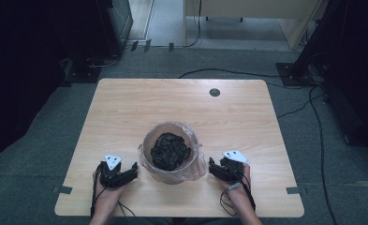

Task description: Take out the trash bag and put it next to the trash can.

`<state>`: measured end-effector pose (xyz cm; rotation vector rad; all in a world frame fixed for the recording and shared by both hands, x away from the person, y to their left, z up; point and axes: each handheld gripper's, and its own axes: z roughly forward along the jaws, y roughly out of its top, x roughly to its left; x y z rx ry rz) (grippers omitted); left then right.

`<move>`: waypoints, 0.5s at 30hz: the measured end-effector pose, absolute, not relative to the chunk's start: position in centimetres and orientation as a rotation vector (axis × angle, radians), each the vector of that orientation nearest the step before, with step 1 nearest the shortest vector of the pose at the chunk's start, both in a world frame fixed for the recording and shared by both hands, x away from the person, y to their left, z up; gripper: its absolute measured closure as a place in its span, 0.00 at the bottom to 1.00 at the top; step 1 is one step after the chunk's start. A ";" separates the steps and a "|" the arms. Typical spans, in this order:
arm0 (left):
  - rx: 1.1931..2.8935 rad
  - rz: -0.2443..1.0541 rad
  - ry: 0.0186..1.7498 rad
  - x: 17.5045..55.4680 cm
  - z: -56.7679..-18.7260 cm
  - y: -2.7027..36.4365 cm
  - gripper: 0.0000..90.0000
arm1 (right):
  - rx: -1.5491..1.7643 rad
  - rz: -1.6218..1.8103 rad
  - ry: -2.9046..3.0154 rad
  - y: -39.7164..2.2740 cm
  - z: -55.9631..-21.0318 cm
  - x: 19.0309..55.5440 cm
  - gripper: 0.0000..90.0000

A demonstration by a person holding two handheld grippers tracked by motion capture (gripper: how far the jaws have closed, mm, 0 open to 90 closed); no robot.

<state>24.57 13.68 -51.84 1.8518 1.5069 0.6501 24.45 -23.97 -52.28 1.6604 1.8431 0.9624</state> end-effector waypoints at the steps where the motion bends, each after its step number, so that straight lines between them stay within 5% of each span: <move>1: 1.853 0.649 1.501 24.5 -51.9 13.6 0.24 | 1.660 0.963 1.845 -23.9 -52.3 24.5 0.33; 15: 1.897 0.581 1.399 23.6 -51.8 9.5 0.25 | 1.647 0.966 1.859 -23.8 -52.3 24.5 0.33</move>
